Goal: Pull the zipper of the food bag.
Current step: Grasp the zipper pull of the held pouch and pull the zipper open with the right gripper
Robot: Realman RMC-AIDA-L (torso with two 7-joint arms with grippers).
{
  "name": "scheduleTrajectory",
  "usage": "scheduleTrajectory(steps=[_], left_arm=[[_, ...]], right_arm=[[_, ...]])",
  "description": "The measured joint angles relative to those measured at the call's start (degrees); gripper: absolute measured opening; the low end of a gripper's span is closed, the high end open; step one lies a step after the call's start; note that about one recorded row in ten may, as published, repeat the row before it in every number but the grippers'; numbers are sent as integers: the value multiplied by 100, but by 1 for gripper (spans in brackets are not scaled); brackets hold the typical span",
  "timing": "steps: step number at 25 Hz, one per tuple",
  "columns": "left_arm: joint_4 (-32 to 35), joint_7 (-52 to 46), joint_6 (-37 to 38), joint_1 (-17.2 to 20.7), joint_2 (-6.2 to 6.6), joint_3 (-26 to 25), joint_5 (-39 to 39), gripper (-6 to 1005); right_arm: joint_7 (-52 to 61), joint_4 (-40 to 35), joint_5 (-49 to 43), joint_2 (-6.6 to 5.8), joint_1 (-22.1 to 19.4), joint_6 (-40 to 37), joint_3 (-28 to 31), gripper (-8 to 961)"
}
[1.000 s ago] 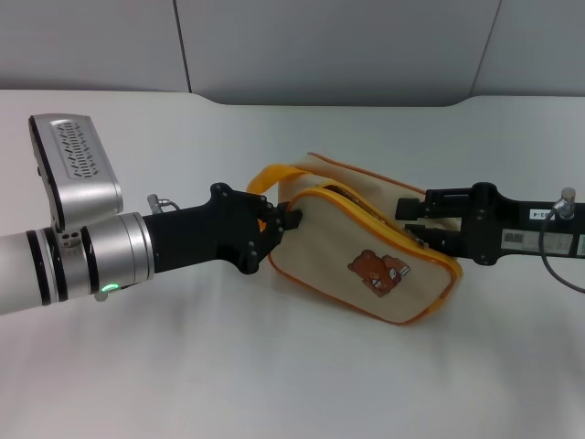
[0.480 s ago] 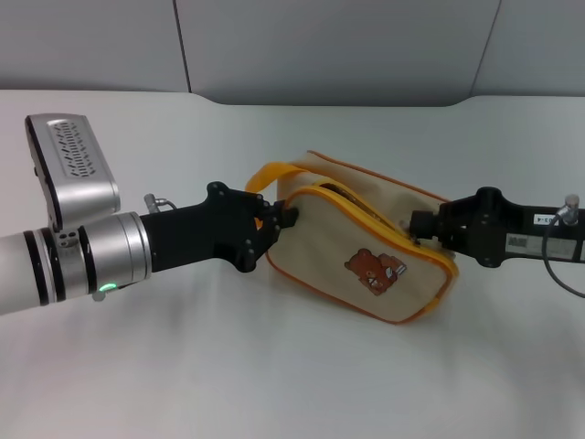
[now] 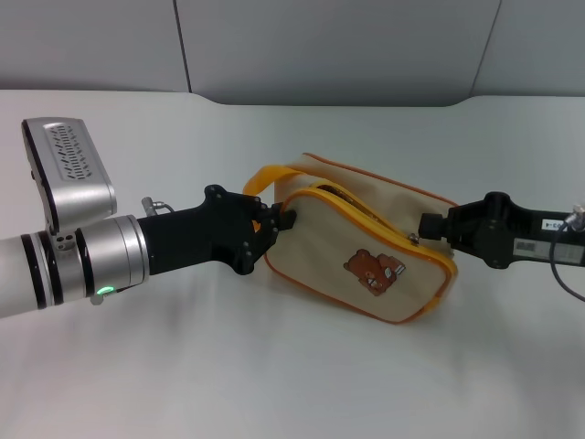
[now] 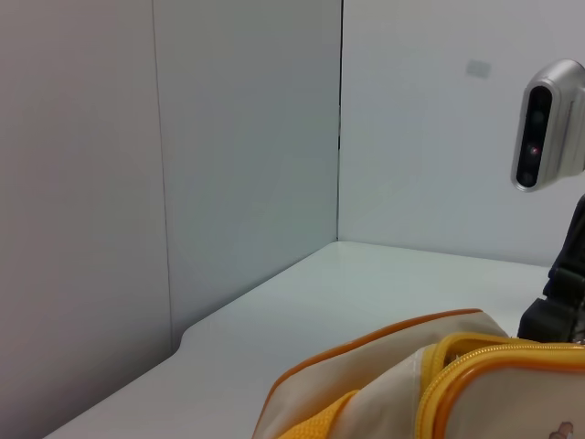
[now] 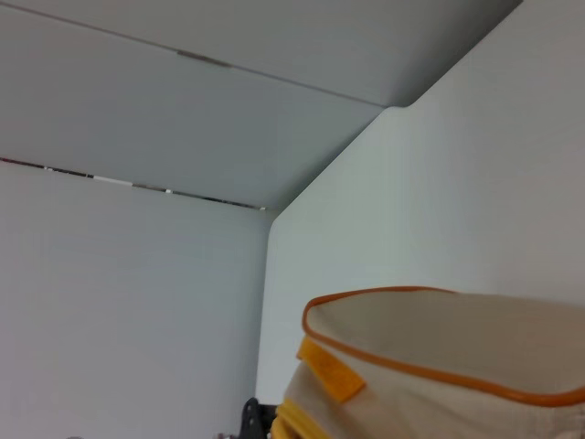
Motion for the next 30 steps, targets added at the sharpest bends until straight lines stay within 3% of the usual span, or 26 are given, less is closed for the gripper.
scheduleTrajectory(steps=[3, 8, 15, 20, 24, 30], left_arm=[[0, -1, -7, -15, 0, 3, 1, 71], [0, 6, -21, -14, 0, 4, 3, 76], [0, 5, -20, -28, 0, 25, 4, 83], [-1, 8, 1, -46, 0, 23, 4, 88], [-1, 21, 4, -64, -6, 26, 4, 92], [0, 39, 7, -69, -8, 27, 3, 98]], right_arm=[[199, 169, 0, -196, 2, -75, 9, -1], [330, 228, -6, -329, -29, -32, 5, 61], [336, 308, -34, -321, 70, -56, -68, 147], [338, 480, -39, -317, 162, -19, -84, 318], [409, 517, -48, -280, 221, -12, -210, 382], [445, 517, -38, -188, 257, 22, -196, 366]])
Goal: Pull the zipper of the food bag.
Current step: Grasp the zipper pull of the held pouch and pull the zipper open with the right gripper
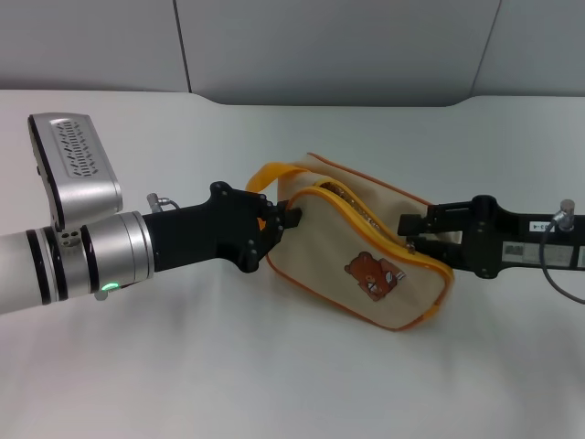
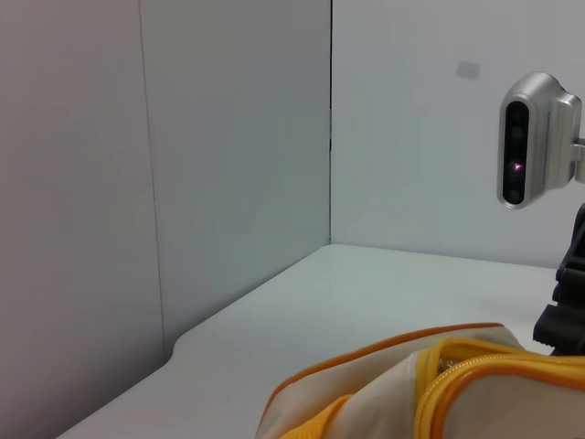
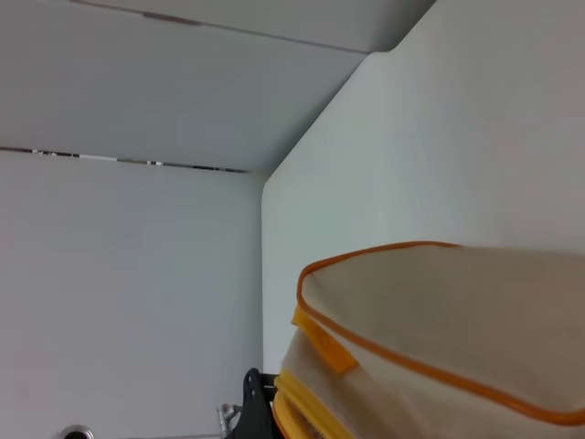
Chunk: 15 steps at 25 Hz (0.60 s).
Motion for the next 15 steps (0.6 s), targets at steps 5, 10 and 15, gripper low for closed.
scheduleTrajectory(steps=[5, 10, 15], left_arm=[[0, 10, 10, -3, -3, -7, 0, 103], [4, 12, 10, -4, -2, -15, 0, 108], [7, 16, 10, -4, -1, -10, 1, 112]], right_arm=[[9, 0, 31, 42, -6, 8, 32, 286], [-29, -11, 37, 47, -3, 36, 6, 152], [-183, -29, 38, 54, -3, 133, -7, 88]])
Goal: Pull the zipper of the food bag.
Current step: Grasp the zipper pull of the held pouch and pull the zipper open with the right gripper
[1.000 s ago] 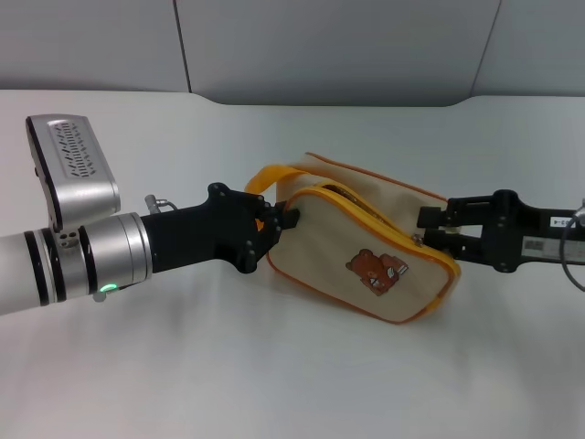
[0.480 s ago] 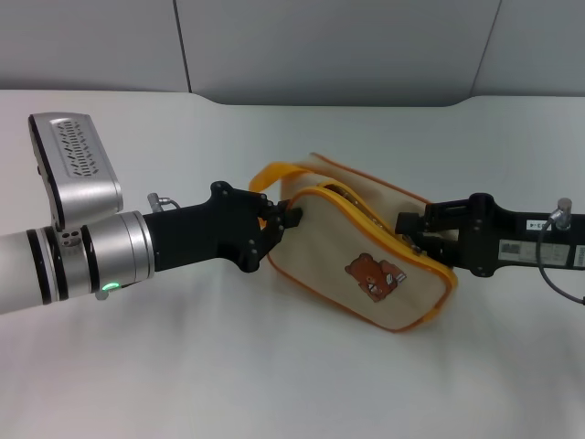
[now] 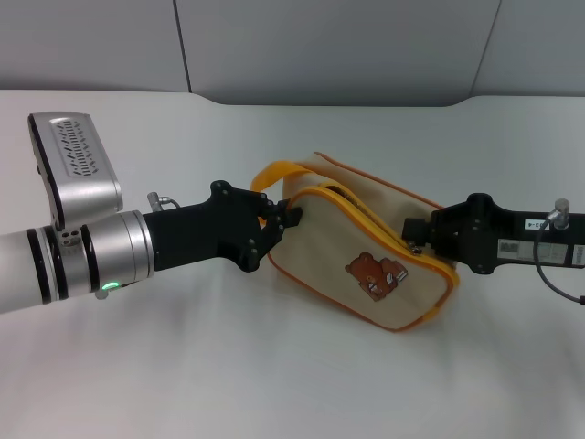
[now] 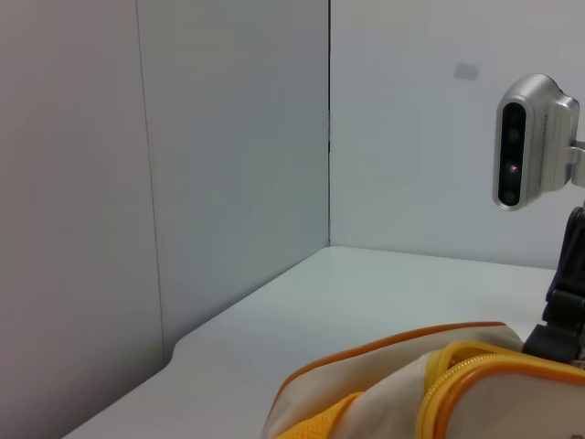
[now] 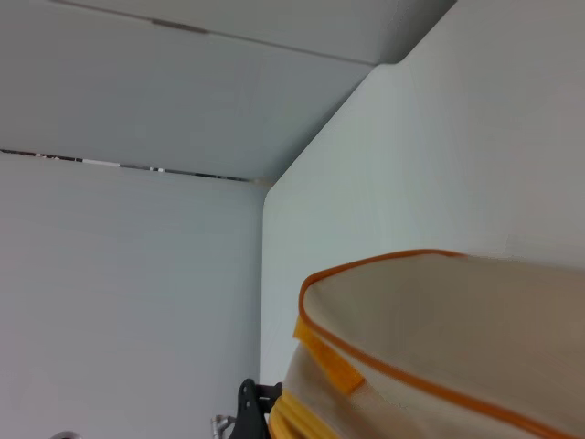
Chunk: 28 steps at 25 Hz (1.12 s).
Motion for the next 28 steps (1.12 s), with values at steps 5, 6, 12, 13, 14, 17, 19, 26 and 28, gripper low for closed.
scheduleTrajectory(steps=[5, 6, 12, 13, 14, 17, 19, 26, 28], left_arm=[[2, 3, -22, 0, 0, -10, 0, 117], [2, 1, -34, 0, 0, -11, 0, 118], [2, -32, -148, 44, 17, -38, -89, 124], [2, -39, -184, 54, 23, -53, -98, 125], [1, -43, -220, 66, 27, -72, -105, 126], [7, -48, -306, 100, 36, -118, -132, 129], [11, -58, -352, 116, 45, -153, -144, 131], [11, -63, -385, 149, 41, -166, -145, 138], [11, -65, -368, 150, 36, -147, -145, 140]], right_arm=[[-193, -23, 3, 4, -32, 95, -2, 24], [-232, -36, 4, 12, -42, 104, 0, 19], [-258, -446, 9, 128, -266, 85, 37, 1], [-237, -586, 9, 145, -374, 53, 37, 1], [-237, -586, 9, 145, -374, 53, 37, 0], [-228, -708, 0, 151, -525, 69, 43, 0], [-226, -794, -3, 150, -611, 68, 50, 0], [-343, -847, 90, 143, -699, -9, 186, 23], [-373, -739, 234, 108, -673, -117, 210, 39]])
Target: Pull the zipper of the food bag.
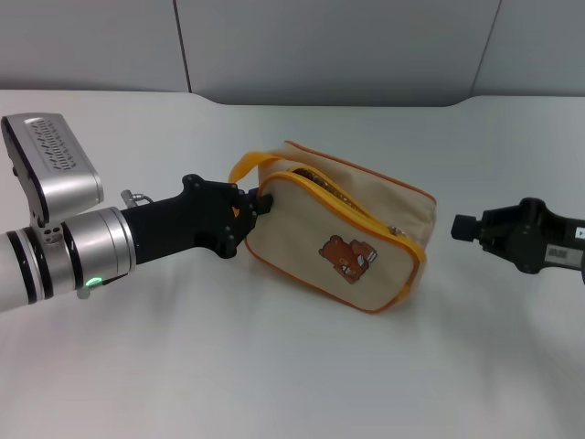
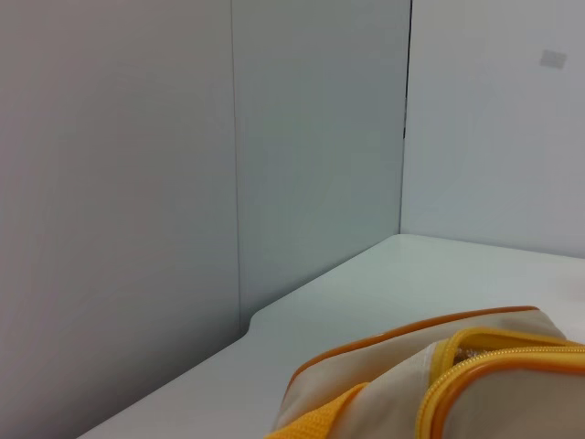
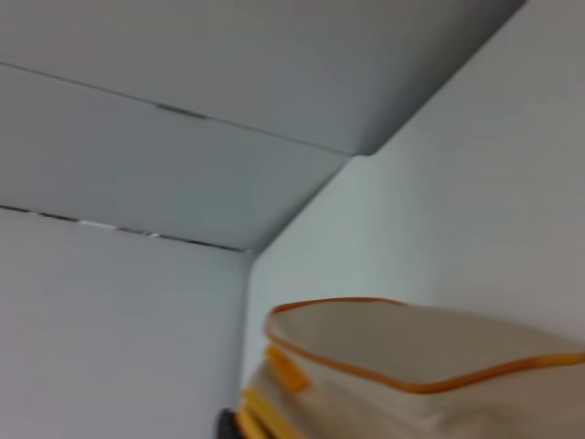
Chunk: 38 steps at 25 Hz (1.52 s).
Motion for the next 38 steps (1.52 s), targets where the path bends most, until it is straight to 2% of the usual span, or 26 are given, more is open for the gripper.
scheduleTrajectory(steps=[5, 12, 17, 24, 25, 28, 29, 30, 31, 34, 35, 36, 38], left_arm=[[-1, 6, 15, -14, -9, 26, 0, 145], [-1, 40, 23, -40, -18, 34, 10, 151], [7, 51, 38, -56, -19, 35, 6, 156], [-6, 57, -5, -40, -34, 24, 5, 163], [-83, 39, -59, -15, -36, 52, 7, 164], [-170, -28, -105, 36, -33, -5, 1, 167], [-189, -114, -81, 82, -22, -79, -2, 168], [-164, -347, 204, 236, 16, -357, -8, 169], [-164, -347, 204, 236, 16, -357, -8, 170], [-138, -485, 1200, 481, 112, -941, -12, 212], [-135, -432, 1945, 610, 177, -1120, 1, 233], [-135, -432, 1945, 610, 177, -1120, 1, 253], [-119, -301, 2648, 655, 215, -1041, 160, 294]], right_arm=[[20, 327, 89, -85, 168, -232, 7, 79], [200, 570, 43, -103, 454, -139, -56, 135], [356, 612, -249, -116, 600, 13, -78, 376], [149, 479, -290, -128, 618, 29, -42, 377], [-448, 326, -102, -118, 586, 15, 37, 377], [-1236, 302, 294, -123, 530, 0, 103, 376], [-1671, 329, 484, -134, 496, -21, 123, 376], [-2620, 396, 845, -150, 423, -136, 140, 376], [-2620, 396, 845, -150, 423, -136, 140, 392], [-4155, 431, 1125, -108, 248, -513, 140, 441], [-4591, 428, 1153, -88, 184, -690, 132, 458], [-5097, 426, 1153, -69, 119, -900, 99, 474], [-6089, 419, 984, -43, 10, -1315, -55, 538]])
